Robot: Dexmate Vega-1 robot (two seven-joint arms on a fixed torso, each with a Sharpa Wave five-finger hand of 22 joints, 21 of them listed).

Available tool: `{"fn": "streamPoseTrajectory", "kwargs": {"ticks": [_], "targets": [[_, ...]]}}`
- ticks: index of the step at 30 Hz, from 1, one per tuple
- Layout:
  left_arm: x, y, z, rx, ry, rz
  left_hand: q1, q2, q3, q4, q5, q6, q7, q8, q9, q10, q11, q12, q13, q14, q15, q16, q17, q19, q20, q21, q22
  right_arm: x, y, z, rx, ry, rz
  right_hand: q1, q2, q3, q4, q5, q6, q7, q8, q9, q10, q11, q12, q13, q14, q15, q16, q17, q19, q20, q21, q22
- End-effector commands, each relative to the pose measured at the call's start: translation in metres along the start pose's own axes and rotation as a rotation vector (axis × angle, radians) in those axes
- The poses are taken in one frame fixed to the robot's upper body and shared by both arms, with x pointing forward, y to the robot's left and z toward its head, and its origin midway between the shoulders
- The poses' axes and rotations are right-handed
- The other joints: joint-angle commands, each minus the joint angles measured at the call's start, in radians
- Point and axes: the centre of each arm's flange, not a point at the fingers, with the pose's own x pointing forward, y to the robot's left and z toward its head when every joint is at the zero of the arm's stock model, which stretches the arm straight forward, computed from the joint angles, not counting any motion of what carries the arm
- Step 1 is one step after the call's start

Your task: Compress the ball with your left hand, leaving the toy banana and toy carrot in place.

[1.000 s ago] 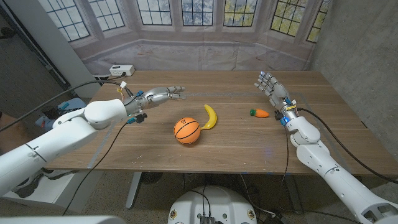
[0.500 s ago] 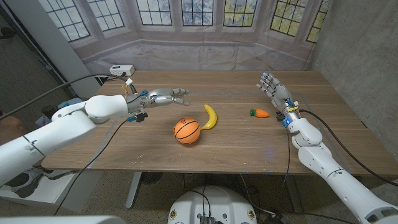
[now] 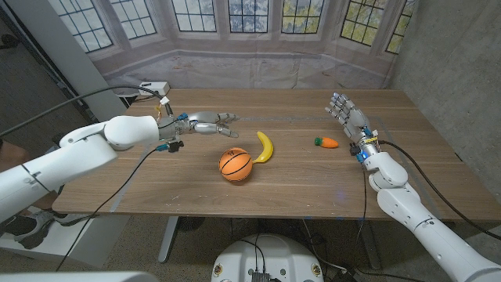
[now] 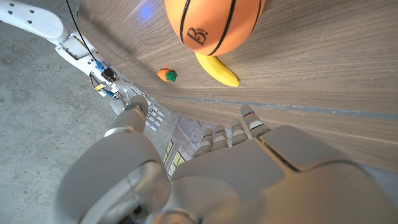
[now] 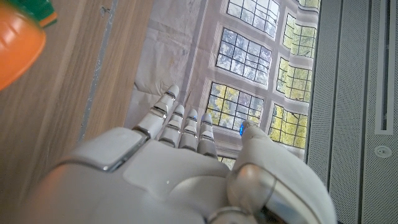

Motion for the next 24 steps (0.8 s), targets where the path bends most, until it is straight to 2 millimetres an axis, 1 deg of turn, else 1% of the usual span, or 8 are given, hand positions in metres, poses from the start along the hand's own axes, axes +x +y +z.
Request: {"fn": "streamPoseTrajectory", "kwargs": {"ticks": [1,8,10,18,24], "targets": [[-0.0049,0.0080,0.0077,0.105,-0.004,-0.059,0.018,0.002,0.003,0.000,0.005,0.002,-0.002,0.008,0.002,-0.006,-0.005,0.005,0.004,-0.002,-0.003,0.006,0.005,0.008,-0.001,-0.004,0.004,-0.0150,-0.0007,0.0063,-0.005,-0.015,-0.030,-0.007,-0.006,0.000,-0.005,-0.001,-0.005,-0.003,0.000,0.004,-0.007,0.003,-0.002,0.003,-0.004,0.004,0.004,0.002,0.000,0.012,0.001,0.002],[-0.0045,0.0094,0.0109,0.131,-0.009,-0.077,0.030,-0.001,0.004,0.000,0.005,0.001,-0.005,0.008,0.002,-0.009,-0.007,0.005,0.005,-0.004,-0.005,0.006,0.005,0.010,-0.003,-0.009,0.005,-0.0215,-0.0016,0.0062,-0.004,-0.019,-0.047,-0.008,-0.006,-0.001,-0.006,-0.001,-0.008,-0.003,0.000,0.004,-0.010,0.003,-0.003,0.003,-0.007,0.005,0.003,0.002,-0.001,0.014,0.001,0.002],[-0.0039,0.0109,0.0119,0.147,0.006,-0.103,0.036,-0.002,0.004,0.001,0.005,-0.007,-0.011,0.006,0.002,-0.013,-0.006,0.004,0.005,-0.006,-0.005,0.006,0.005,0.009,-0.001,-0.012,0.005,-0.0226,-0.0024,0.0060,-0.002,-0.020,-0.051,-0.009,-0.006,-0.001,-0.006,-0.001,-0.008,-0.003,0.000,0.004,-0.013,0.005,-0.003,0.003,-0.007,0.007,0.003,0.002,0.000,0.017,0.001,0.002],[-0.0062,0.0151,0.0152,0.201,0.025,-0.129,0.052,-0.003,0.006,0.000,0.005,-0.014,-0.014,0.005,0.002,-0.017,-0.007,0.005,0.006,-0.009,-0.006,0.005,0.005,0.011,-0.002,-0.017,0.005,-0.0215,-0.0049,0.0081,-0.007,-0.024,-0.054,-0.011,-0.006,-0.001,-0.007,-0.001,-0.010,-0.005,0.000,0.004,-0.015,0.005,-0.003,0.003,-0.008,0.009,0.004,0.002,-0.001,0.020,0.001,0.002],[-0.0035,0.0143,0.0159,0.209,0.029,-0.167,0.072,-0.007,0.008,-0.002,0.004,-0.020,-0.016,0.005,0.002,-0.017,-0.009,0.007,0.007,-0.009,-0.007,0.006,0.005,0.016,-0.004,-0.022,0.005,-0.0203,-0.0055,0.0095,-0.009,-0.026,-0.056,-0.012,-0.006,-0.001,-0.008,-0.001,-0.011,-0.005,0.000,0.004,-0.019,0.007,-0.004,0.003,-0.007,0.011,0.005,0.003,-0.001,0.020,0.001,0.002]]}}
